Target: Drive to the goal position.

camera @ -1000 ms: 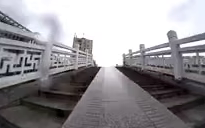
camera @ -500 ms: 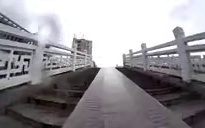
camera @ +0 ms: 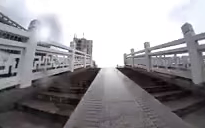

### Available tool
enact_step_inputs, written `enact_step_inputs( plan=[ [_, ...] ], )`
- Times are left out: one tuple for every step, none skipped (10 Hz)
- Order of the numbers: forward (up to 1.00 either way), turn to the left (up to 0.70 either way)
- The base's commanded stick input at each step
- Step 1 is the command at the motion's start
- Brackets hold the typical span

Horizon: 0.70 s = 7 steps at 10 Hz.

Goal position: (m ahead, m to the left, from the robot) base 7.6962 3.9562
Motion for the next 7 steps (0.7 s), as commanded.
enact_step_inputs(
  plan=[
    [0.6, -0.01],
    [0.6, -0.07],
    [0.6, -0.12],
    [0.6, -0.05],
    [0.6, 0.0],
    [0.6, 0.0],
    [0.6, 0.0]
  ],
)
